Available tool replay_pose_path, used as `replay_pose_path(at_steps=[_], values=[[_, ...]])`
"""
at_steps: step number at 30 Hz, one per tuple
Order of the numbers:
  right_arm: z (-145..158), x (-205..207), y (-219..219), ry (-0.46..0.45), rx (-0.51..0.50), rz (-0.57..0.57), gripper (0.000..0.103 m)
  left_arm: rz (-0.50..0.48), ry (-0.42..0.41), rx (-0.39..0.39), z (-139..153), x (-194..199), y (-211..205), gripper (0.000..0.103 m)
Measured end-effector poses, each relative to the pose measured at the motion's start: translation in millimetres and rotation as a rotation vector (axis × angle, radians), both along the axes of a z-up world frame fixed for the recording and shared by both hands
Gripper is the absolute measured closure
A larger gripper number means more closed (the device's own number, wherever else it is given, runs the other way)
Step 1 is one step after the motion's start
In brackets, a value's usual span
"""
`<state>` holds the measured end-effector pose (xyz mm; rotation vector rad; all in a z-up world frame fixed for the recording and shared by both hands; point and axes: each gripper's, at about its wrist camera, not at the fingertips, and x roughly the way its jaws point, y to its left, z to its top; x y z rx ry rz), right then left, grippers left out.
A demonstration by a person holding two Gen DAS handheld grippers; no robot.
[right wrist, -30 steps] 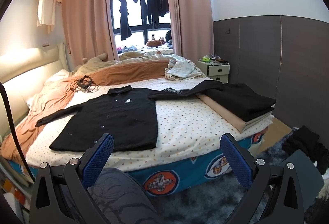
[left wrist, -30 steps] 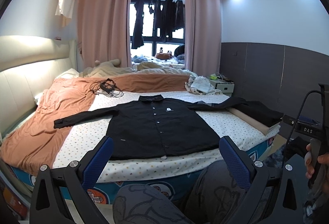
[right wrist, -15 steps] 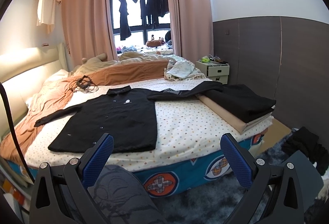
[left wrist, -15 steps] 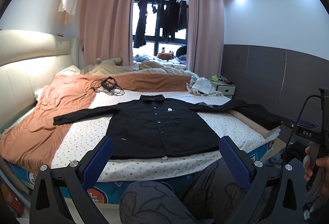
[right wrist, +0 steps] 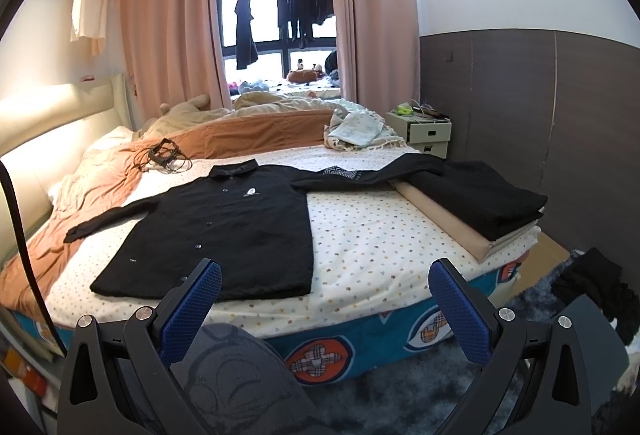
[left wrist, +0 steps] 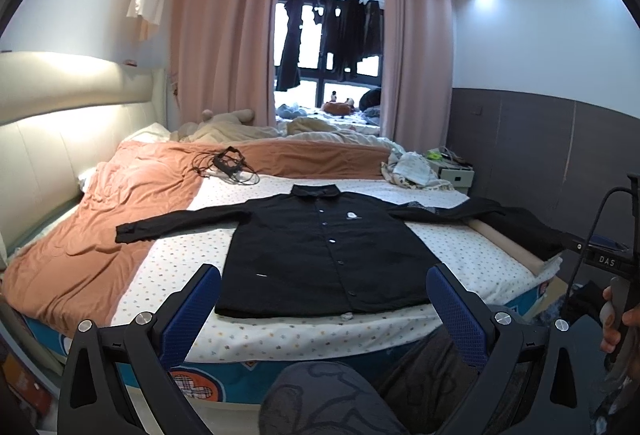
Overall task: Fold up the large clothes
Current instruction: 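Move the left tool to the sleeve cuff and close on it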
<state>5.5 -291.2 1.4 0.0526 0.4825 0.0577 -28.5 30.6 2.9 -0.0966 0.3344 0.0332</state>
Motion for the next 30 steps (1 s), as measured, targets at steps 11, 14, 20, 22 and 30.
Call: replay_pose_path(at_steps=[11,14,20,22,30], values=[[12.4,50.6,49.7,-0.019,0.018,0.046,0.000,0.166,-0.027,-0.016,9.8,31.3,69.0,0.001],[16.3,67.1,66.8,-0.035,-0.007,0.061,0.000,0.210,-0.032,-0.026,13.9,42.1,90.9,0.001],[21.9,113.8,98.1,-0.023,0.010,0.116,0.000,0.273,-0.036,-0.035,20.9,67.0,129.3,0.001],[22.6,129.7,111.5,-0.023,0.007,0.127,0.000,0.295,-0.025,-0.040,21.0,79.7,143.5,0.001],[18.0,207.2,180.3,0.032,0.027,0.210,0.000,0.358,0.057,-0.101,15.4,142.0,218.6,0.001]])
